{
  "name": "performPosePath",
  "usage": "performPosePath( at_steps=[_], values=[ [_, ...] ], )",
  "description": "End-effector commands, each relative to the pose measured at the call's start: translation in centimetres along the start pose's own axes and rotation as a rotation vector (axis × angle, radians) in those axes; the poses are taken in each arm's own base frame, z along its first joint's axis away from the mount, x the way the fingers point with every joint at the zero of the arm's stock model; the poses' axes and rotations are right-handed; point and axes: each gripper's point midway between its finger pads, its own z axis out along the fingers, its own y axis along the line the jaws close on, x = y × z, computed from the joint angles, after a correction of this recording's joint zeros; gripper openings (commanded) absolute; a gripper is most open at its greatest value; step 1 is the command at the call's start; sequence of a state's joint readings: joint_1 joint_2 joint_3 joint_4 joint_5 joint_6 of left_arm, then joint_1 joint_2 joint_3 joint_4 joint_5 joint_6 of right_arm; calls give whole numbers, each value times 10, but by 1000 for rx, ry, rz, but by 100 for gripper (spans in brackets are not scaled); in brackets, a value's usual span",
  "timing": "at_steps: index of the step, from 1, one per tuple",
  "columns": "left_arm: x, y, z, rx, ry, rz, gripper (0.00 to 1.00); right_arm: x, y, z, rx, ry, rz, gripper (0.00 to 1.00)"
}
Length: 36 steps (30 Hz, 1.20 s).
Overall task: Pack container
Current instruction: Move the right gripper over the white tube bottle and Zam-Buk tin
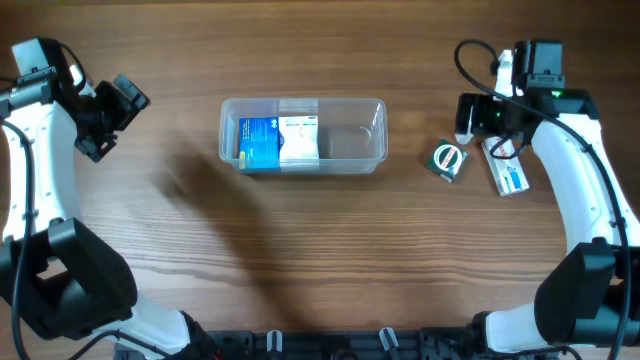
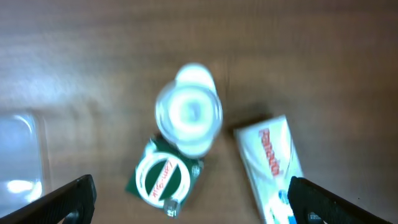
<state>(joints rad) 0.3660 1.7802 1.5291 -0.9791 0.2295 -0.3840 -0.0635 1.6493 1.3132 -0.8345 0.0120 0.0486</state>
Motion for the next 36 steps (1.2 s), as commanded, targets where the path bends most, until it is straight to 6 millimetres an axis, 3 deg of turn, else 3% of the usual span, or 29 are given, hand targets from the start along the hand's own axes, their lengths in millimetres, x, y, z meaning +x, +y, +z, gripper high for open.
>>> performPosePath(
  at_steps=[1,7,11,16,20,24,29,36],
  values=[
    [-7,-3,-10,8,-34,-9,100,13,-12,-10,71,47,140,100],
    [-7,-3,-10,8,-34,-9,100,41,-14,-13,94,155,189,100],
    [-7,-3,-10,8,-34,-9,100,51,-19,-17,118,196,115,100],
    [-7,-3,-10,8,-34,-9,100,48,-6,-17,32,190,115,100],
    [-7,-3,-10,8,-34,-9,100,54,0,-13,23,206,259,100],
    [-7,-3,-10,8,-34,-9,100,71,23,12,26,207,311,95],
    [-7,-3,-10,8,-34,-9,100,81,69,50,3,85,303,96],
    [-7,-3,-10,8,-34,-9,100,78,40,49,206,-20,408,98]
  ],
)
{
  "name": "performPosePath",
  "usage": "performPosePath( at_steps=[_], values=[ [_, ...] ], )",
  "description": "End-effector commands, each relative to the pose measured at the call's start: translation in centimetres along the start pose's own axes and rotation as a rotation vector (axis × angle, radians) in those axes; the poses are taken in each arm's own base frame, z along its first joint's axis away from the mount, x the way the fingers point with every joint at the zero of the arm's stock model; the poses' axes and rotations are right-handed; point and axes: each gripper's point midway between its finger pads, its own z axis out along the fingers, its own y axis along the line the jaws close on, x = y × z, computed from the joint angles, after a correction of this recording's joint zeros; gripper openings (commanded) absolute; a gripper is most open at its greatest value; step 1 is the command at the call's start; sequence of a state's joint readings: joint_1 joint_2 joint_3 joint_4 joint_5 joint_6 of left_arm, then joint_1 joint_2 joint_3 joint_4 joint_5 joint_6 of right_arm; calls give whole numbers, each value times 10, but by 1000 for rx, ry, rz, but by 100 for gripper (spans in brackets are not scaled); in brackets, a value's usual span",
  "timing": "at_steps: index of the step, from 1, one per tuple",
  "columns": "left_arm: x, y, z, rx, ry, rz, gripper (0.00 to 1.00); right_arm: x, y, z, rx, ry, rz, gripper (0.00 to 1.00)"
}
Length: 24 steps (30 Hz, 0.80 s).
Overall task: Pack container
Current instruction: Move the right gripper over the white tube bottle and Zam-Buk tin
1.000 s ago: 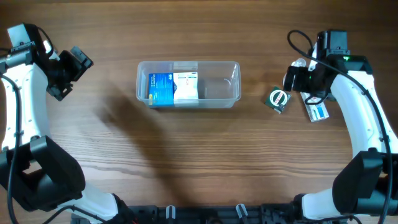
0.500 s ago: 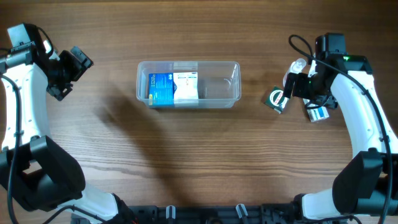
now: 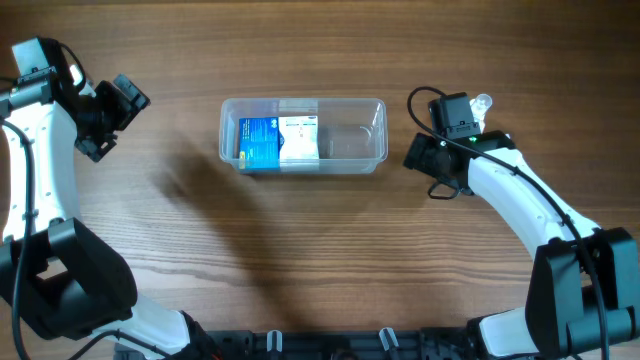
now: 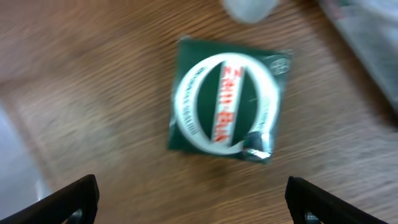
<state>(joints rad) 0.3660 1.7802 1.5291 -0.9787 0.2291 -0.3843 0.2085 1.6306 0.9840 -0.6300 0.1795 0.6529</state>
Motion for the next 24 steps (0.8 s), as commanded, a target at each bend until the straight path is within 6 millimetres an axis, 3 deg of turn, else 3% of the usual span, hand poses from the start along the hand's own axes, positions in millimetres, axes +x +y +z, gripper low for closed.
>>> performPosePath(
  at_steps=[1,7,16,24],
  values=[
    [-7,-3,-10,8,-33,-9,100,-15,-20,-3,107,-97,86,100],
    [-7,-3,-10,8,-33,-9,100,-21,-24,2,93,-88,118,100],
    [-7,-3,-10,8,-33,-9,100,-29,-12,6,15,-97,82,100],
    [-7,-3,-10,8,-33,-9,100,-16,-18,32,48,-74,75,100]
  ],
)
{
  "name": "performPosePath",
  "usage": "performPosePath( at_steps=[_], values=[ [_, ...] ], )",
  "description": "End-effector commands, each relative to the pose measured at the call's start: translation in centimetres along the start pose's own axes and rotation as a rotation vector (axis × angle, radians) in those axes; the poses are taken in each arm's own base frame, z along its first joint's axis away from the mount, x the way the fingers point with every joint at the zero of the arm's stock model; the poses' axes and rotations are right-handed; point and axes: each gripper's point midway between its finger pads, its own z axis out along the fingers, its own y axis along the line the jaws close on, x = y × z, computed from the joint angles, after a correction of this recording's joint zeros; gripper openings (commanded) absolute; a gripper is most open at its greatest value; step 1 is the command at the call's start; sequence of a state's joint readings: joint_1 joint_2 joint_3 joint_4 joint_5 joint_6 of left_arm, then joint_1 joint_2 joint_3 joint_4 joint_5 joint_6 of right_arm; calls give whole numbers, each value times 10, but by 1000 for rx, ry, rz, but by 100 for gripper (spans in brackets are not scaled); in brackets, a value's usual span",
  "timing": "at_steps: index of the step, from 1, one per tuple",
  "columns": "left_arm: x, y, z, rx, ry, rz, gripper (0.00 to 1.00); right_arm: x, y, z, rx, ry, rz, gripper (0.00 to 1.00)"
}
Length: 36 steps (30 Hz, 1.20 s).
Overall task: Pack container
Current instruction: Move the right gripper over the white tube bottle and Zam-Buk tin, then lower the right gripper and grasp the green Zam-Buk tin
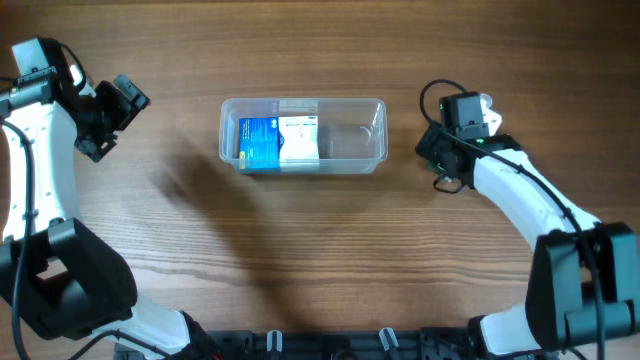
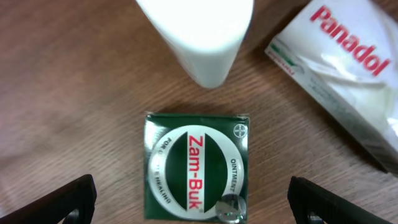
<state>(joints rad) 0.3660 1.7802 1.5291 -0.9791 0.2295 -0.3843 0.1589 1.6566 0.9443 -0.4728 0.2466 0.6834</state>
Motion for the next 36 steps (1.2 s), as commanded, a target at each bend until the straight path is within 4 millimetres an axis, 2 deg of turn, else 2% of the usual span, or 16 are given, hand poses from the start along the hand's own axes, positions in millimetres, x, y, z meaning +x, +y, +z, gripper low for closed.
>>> performPosePath(
  at_steps=[1,10,14,20,24,29,36],
  values=[
    [-7,-3,-10,8,-34,-9,100,15,-8,19,41,42,-28,100],
    [-7,-3,-10,8,-34,-9,100,21,-10,39,71,56,-111,100],
    [-7,-3,-10,8,-34,-9,100,23,-11,43,74,63,-119,99],
    [-7,-3,-10,8,-34,-9,100,23,-10,43,70,64,-209,78],
    [-7,-3,-10,8,-34,-9,100,23,-10,43,70,64,-209,76],
    [-7,-3,-10,8,-34,-9,100,24,-11,43,72,68,-211,63],
    [-7,-3,-10,8,-34,-9,100,31,-1,40,8,109,-273,63]
  ],
)
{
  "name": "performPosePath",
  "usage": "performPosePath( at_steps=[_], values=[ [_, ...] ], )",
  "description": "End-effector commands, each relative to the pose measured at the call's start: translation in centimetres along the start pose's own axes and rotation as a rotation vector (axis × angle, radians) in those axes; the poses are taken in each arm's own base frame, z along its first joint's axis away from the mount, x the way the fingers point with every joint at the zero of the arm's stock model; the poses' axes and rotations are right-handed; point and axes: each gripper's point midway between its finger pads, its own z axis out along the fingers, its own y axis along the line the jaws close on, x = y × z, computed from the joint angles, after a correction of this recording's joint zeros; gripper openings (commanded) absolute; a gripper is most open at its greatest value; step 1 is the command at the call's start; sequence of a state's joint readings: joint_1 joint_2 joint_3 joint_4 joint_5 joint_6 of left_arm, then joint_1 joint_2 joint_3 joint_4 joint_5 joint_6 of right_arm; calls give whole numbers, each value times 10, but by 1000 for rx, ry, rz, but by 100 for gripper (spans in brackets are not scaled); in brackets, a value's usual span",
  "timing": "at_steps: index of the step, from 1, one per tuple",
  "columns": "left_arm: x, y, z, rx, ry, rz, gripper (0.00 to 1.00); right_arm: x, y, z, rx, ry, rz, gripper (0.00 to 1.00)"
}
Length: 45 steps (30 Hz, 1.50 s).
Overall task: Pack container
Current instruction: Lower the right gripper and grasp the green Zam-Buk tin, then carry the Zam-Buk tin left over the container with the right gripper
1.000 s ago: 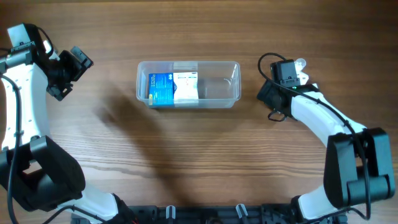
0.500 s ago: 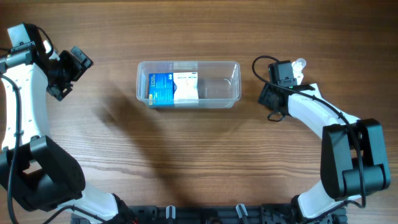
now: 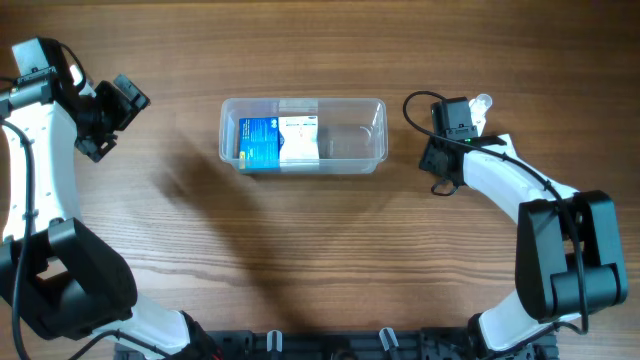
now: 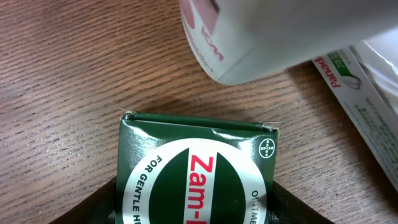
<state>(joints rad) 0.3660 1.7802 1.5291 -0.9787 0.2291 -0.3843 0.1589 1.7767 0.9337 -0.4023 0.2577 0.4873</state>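
The clear plastic container (image 3: pixel 302 135) lies mid-table with a blue and white box (image 3: pixel 280 142) inside at its left. In the right wrist view a green Zam-Buk box (image 4: pixel 198 174) lies flat on the wood, and my right gripper (image 4: pixel 196 211) is shut on it, a dark finger pressed to each side. From overhead the right gripper (image 3: pixel 440 165) hides that box. A white bottle (image 4: pixel 280 37) lies just beyond it. My left gripper (image 3: pixel 112 120) hangs open at the far left, holding nothing.
A white Panadol box (image 4: pixel 367 118) lies right of the Zam-Buk box, close to the bottle. The bottle's tip (image 3: pixel 482 103) pokes out behind the right wrist. The container's right half holds nothing.
My right gripper has come down onto the Zam-Buk box and its fingers, wide apart before, now press the box's sides. The left arm has not moved.
My right gripper first hung open high above the bottle, Zam-Buk box and Panadol box. It then stood open over the Zam-Buk box, then closer with the box centred between its fingers. Now it is shut on that box, which rests on the table.
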Motion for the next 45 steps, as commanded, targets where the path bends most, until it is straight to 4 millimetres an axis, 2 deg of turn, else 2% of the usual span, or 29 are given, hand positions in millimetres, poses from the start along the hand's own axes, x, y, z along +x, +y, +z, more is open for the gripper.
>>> performPosePath(
  at_steps=[1,5,8,13,15,19,27,31,36,40,45],
  values=[
    [-7,-3,-10,8,-33,-9,100,16,7,5,-47,65,-74,62],
    [-7,-3,-10,8,-33,-9,100,10,8,-12,-67,40,-71,62],
    [-7,-3,-10,8,-33,-9,100,0,11,-39,-99,-15,-74,62],
    [-7,-3,-10,8,-33,-9,100,-20,17,-104,-189,-161,-69,62],
    [-7,-3,-10,8,-33,-9,100,-25,27,-136,-271,-223,-76,61],
    [-7,-3,-10,8,-33,-9,100,-24,47,-182,-420,-297,-100,57],
    [-7,-3,-10,8,-33,-9,100,-14,100,-238,-576,-355,-193,57],
    [-7,-3,-10,8,-33,-9,100,-15,123,-251,-600,-371,-234,58],
    [-7,-3,-10,8,-33,-9,100,-13,151,-253,-606,-356,-284,58],
    [-7,-3,-10,8,-33,-9,100,-10,174,-243,-597,-320,-321,58],
    [-7,-3,-10,8,-33,-9,100,-8,195,-220,-553,-289,-358,59]
  ],
)
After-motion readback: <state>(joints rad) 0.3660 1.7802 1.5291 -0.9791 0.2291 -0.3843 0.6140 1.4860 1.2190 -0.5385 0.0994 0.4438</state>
